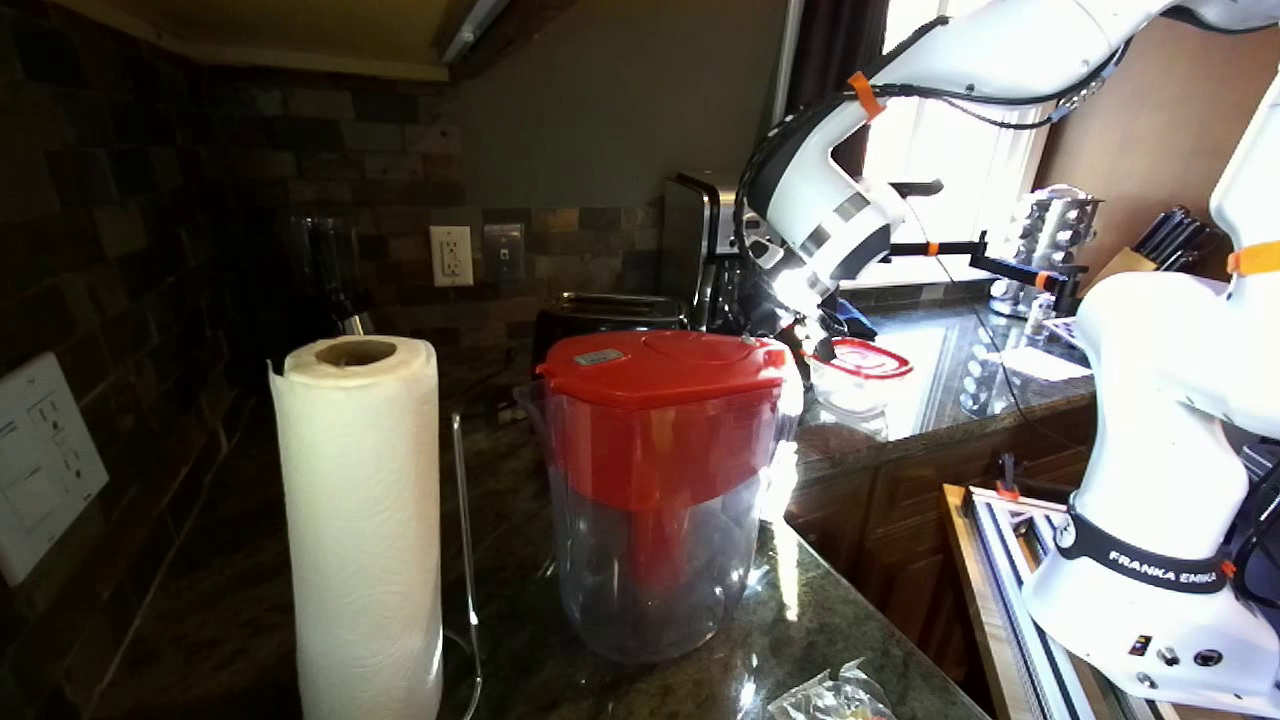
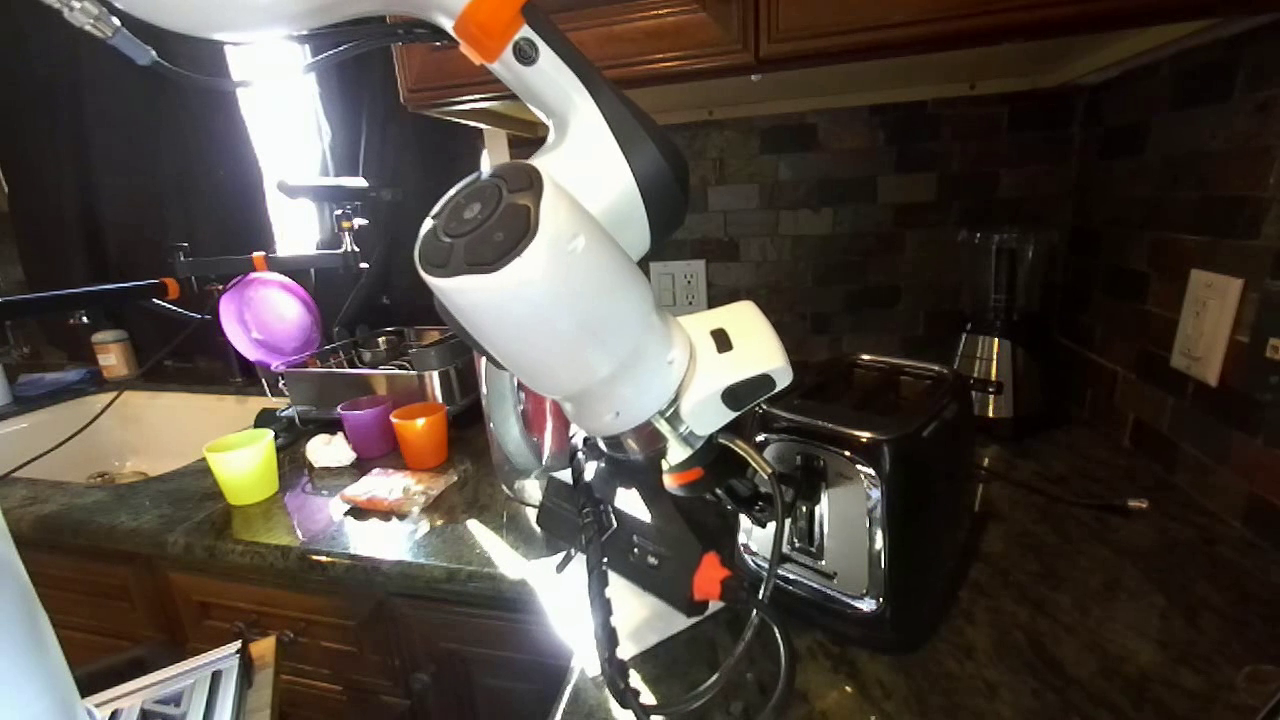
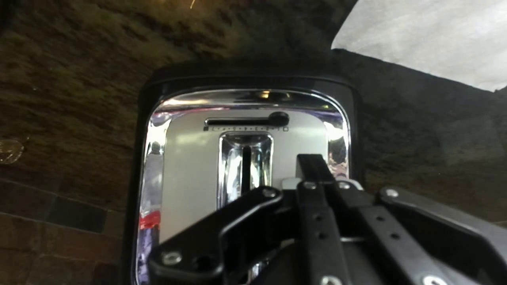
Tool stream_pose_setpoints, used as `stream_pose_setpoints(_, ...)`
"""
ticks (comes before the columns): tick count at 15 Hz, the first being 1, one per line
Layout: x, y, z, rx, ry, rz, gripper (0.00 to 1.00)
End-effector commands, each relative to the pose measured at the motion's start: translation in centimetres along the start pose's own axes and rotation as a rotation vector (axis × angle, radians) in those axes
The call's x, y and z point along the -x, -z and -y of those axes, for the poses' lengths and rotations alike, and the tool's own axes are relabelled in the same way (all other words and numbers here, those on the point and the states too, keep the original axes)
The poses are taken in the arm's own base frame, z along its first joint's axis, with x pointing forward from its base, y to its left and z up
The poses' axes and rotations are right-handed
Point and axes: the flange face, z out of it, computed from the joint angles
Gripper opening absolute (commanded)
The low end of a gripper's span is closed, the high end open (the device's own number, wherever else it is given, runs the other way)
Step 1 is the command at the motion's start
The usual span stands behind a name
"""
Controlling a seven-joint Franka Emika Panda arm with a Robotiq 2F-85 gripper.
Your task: Press a button on the toaster
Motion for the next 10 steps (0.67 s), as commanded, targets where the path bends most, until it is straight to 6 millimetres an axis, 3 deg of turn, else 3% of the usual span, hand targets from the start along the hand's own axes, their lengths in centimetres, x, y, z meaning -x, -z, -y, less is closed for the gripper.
stream_pose_setpoints(1, -0.99, 0.03, 0.15, -0.021, -0.007, -0.057, 0.00)
stream_pose_setpoints(10, -1.05, 0.03, 0.23, -0.010, -0.006, -0.072, 0.00)
